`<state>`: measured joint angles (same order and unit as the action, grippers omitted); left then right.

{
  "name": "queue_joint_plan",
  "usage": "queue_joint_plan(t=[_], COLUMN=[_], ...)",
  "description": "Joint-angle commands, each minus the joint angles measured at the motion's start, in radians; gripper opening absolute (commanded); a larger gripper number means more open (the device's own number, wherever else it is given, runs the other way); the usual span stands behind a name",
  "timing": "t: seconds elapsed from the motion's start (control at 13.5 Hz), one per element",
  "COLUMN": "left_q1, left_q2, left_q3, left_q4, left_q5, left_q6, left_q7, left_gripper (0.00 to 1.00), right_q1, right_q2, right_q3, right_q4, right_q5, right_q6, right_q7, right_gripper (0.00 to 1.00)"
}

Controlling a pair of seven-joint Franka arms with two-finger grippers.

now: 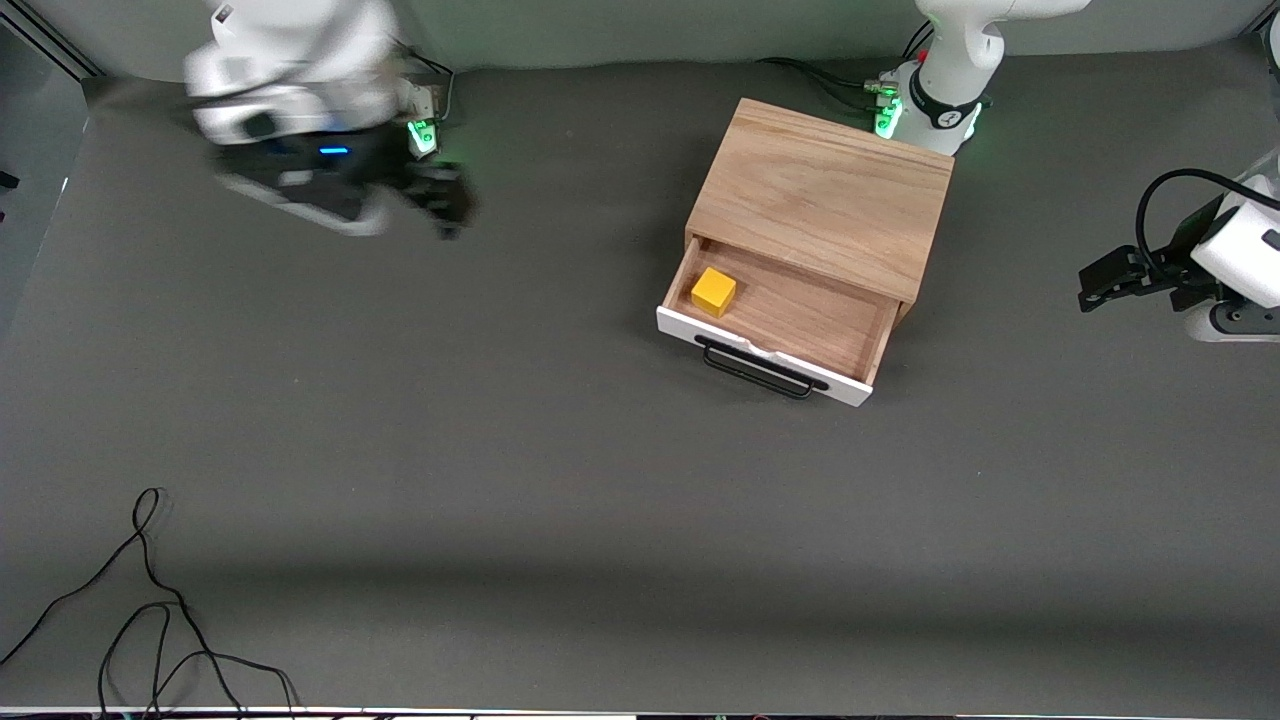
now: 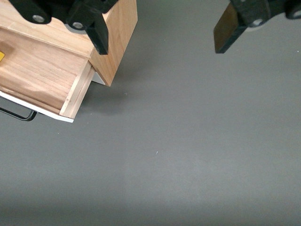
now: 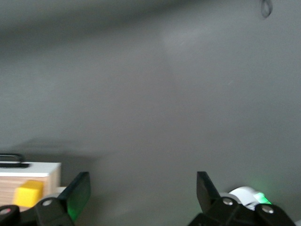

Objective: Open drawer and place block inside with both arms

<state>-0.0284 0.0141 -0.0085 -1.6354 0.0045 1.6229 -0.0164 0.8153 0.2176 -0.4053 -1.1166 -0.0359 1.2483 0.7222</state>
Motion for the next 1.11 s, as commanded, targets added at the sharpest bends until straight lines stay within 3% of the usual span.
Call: queue_joint_plan(t=[0.0, 0.15, 0.37, 0.59, 0.81, 1.04], left_q1=[0.001, 0.001, 0.001, 0.001, -0.001, -0.001], left_q2=[-0.005, -0.005, -0.006, -0.008, -0.008, -0.008], left_q3=[0.001, 0.002, 0.001, 0.001, 0.001, 0.001], left_q4=[0.016, 0.016, 0.016, 0.016, 0.016, 0.014], left_q5=[0.0, 0.002, 0.002, 0.002, 0.002, 0.002], left_q6=[-0.023, -0.023, -0.023, -0.023, -0.023, -0.023], left_q7=[0.032, 0.032, 0.032, 0.032, 0.032, 0.032], left_gripper=[1.0, 1.0, 1.0, 1.0, 1.0, 1.0], right_q1=[0.015, 0.016, 0.008, -0.01, -0.077, -0.08], right_q2=[-0.073, -0.078, -0.072, -0.075, -0.073, -0.069], right_q3=[-0.175, -0.315, -0.455, -0.494, -0.495, -0.494], right_q4=[-0.086, -0.114, -0.163, -0.241, -0.249, -0.246], right_q5=[-0.013, -0.013, -0.001, 0.013, 0.139, 0.142], right_q6=[-0.009, -0.007, 0.069, 0.164, 0.18, 0.18], right_q7=[-0.305, -0.513, -0.731, -0.808, -0.82, -0.82], right_gripper=[1.0, 1.0, 1.0, 1.0, 1.0, 1.0])
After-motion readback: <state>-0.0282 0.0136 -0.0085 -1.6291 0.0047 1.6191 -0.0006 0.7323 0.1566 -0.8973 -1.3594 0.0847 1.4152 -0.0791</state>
